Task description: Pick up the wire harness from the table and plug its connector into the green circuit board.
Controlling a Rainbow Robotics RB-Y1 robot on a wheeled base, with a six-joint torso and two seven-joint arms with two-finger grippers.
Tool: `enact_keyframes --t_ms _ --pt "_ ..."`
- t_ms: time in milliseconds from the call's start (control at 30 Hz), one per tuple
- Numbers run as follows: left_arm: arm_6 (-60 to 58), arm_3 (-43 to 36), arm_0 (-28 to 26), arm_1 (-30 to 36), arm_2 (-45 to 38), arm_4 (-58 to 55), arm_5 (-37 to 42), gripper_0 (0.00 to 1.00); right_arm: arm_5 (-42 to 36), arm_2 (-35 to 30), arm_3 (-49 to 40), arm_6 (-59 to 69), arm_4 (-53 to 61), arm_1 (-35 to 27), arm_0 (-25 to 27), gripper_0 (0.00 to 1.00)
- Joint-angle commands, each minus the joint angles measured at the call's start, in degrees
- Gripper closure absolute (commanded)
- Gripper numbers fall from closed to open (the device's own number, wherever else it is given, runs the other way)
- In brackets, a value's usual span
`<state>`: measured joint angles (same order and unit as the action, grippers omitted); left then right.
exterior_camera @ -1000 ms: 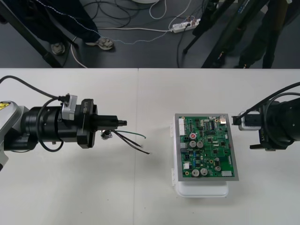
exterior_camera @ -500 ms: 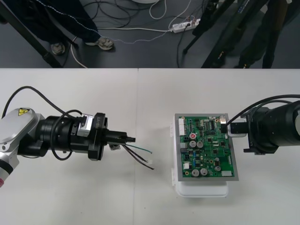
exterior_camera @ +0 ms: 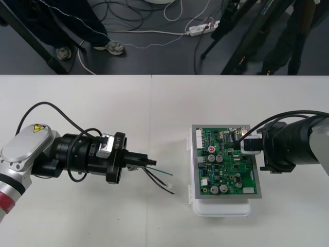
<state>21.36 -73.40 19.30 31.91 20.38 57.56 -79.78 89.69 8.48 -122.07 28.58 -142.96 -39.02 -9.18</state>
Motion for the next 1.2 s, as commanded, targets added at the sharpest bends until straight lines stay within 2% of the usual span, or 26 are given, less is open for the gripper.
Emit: enact_keyframes --t_ms 33,533,1200 --pt "-2.64 -0.43 1.18 -2.65 0.45 0.8 2.53 1.0 0.31 1.63 -2.2 3.85 -1.36 1.23 -0.05 0.0" --pt "-4.31 -0.52 -1.46 -7.22 -1.22 3.7 5.69 1.0 0.31 3.3 -2.2 5.52 -1.97 1.41 0.3 0.0" --pt "-6.59 -4.39 -5.5 -11.26 -5.09 8.54 7.45 1.0 0.31 3.56 -2.2 6.14 -1.36 2.64 0.3 0.0"
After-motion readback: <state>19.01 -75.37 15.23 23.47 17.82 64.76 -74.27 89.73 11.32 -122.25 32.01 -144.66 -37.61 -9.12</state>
